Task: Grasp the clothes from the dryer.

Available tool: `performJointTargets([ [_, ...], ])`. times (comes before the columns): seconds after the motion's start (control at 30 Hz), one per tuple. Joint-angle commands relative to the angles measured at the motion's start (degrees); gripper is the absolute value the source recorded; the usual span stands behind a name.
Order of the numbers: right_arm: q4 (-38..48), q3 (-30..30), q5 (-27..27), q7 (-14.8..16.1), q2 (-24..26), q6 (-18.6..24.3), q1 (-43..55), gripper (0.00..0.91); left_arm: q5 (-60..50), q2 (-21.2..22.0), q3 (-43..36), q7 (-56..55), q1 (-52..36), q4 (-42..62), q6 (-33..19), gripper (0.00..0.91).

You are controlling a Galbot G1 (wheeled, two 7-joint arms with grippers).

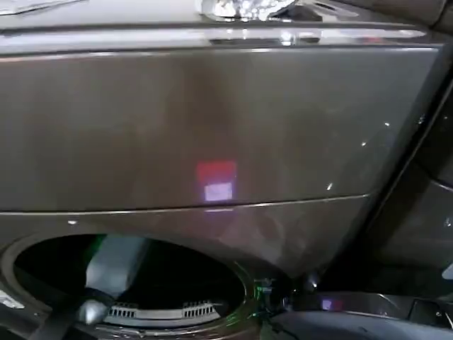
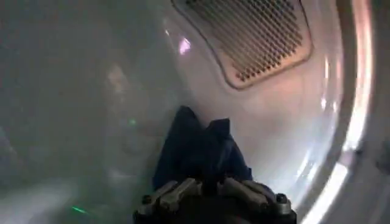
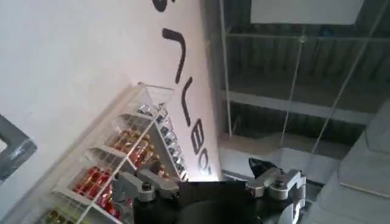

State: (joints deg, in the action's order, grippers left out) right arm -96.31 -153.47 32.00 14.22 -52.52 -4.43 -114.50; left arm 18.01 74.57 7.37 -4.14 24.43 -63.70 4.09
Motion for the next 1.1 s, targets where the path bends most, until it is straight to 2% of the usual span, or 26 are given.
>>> performJointTargets([
  [0.03, 1.7, -1.4, -0.2, -0.4, 0.6, 0.1, -0.3, 0.907, 2.1, 2.6, 1.1, -10.6, 2.6, -5.3, -2.0, 0.000],
  [0.2, 1.4, -1.9, -0.2, -0.2, 0.6, -0.9, -0.4, 0.907, 1.8, 2.9, 0.7, -10.8, 2.9, -6.5, -1.9, 0.000],
  [0.33, 1.6, -1.8, 0.5, -0.9, 0.4, -0.1, -0.7, 0.907, 1.9, 3.1, 0.5, -10.8, 2.7, -6.2, -2.0, 0.000],
  [1.1, 1.3, -2.5, 0.5, 0.3, -0.1, 0.0, -1.3, 0.907, 1.3, 3.6, 0.7, -10.6, 3.6, -6.7, -2.1, 0.000],
])
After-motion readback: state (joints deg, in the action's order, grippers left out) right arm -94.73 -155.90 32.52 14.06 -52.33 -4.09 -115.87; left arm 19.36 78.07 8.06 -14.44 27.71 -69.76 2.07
